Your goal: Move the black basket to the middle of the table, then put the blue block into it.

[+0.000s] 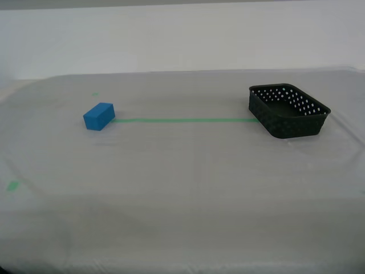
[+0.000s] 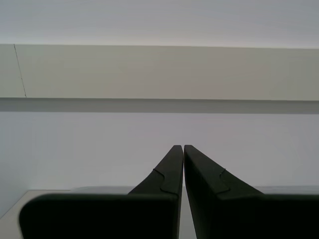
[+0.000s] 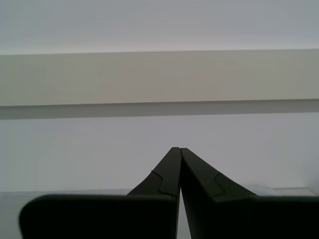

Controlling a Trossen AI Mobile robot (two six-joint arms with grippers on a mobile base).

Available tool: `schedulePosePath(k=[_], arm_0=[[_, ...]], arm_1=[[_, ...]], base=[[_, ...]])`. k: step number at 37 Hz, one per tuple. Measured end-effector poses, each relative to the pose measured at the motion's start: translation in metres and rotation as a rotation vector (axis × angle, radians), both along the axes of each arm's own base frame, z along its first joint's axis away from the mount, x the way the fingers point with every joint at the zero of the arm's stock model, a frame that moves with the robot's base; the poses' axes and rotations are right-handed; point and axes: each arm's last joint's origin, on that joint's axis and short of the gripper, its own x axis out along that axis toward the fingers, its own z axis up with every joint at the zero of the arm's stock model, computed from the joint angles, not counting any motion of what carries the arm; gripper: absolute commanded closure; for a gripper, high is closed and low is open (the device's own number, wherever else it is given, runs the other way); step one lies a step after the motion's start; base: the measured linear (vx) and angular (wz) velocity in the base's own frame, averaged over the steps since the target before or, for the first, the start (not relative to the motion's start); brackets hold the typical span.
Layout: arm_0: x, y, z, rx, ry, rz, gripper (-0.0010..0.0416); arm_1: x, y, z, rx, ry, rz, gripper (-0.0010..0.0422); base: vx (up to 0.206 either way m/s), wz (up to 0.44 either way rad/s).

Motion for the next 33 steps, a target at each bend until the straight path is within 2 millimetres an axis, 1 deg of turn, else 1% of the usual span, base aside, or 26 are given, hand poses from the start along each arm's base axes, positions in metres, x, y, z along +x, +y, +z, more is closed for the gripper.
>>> schedulePosePath(k=[33], arm_0=[[0.0001, -0.0001, -0.0007, 0.000, 0.008, 0.000, 0.0405]], arm_1=[[0.0001, 0.0000, -0.0011, 0.000, 0.012, 0.000, 0.0412]], base=[[0.000, 0.000]])
